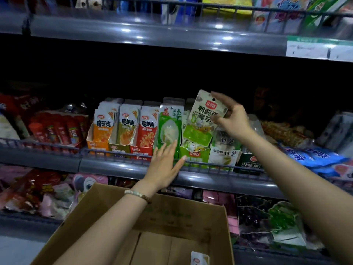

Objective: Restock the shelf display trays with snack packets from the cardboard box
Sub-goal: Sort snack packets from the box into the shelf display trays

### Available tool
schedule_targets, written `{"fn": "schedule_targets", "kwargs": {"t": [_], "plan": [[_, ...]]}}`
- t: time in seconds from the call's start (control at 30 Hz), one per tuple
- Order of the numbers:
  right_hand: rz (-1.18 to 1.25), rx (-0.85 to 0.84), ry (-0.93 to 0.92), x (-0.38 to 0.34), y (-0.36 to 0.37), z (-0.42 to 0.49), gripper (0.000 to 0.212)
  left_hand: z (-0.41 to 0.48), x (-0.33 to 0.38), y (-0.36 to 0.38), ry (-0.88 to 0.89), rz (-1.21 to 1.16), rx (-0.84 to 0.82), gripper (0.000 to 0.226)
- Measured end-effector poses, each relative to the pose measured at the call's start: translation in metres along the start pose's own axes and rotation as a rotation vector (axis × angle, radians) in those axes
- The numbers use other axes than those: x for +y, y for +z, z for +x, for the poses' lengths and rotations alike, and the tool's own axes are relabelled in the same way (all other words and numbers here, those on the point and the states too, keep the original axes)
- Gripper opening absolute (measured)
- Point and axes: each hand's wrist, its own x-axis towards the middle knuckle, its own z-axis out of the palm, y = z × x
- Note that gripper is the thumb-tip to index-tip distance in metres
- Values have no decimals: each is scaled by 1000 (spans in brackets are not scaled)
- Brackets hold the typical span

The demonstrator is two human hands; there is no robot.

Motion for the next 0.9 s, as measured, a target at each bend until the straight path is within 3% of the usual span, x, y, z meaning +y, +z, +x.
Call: {"fn": "schedule_targets", "kwargs": {"t": [0.23, 0.4, 0.57, 0.8, 0.9], "plan": [[-386, -318, -2, 26, 23, -11, 63, -2, -13, 20, 10, 89, -67, 68], [-389, -327, 52, 27, 25, -13, 64, -3, -13, 19, 29, 96, -73, 68], [-499, -202, -72, 10, 29, -33, 65, -19, -15, 9, 50, -19, 17, 64], [-31, -159, 36, -12, 77, -143, 48, -91, -57, 18, 110, -103, 82, 60], [100, -191, 273, 13, 128, -207, 43, -128, -82, 40, 40, -168, 30, 62]]}}
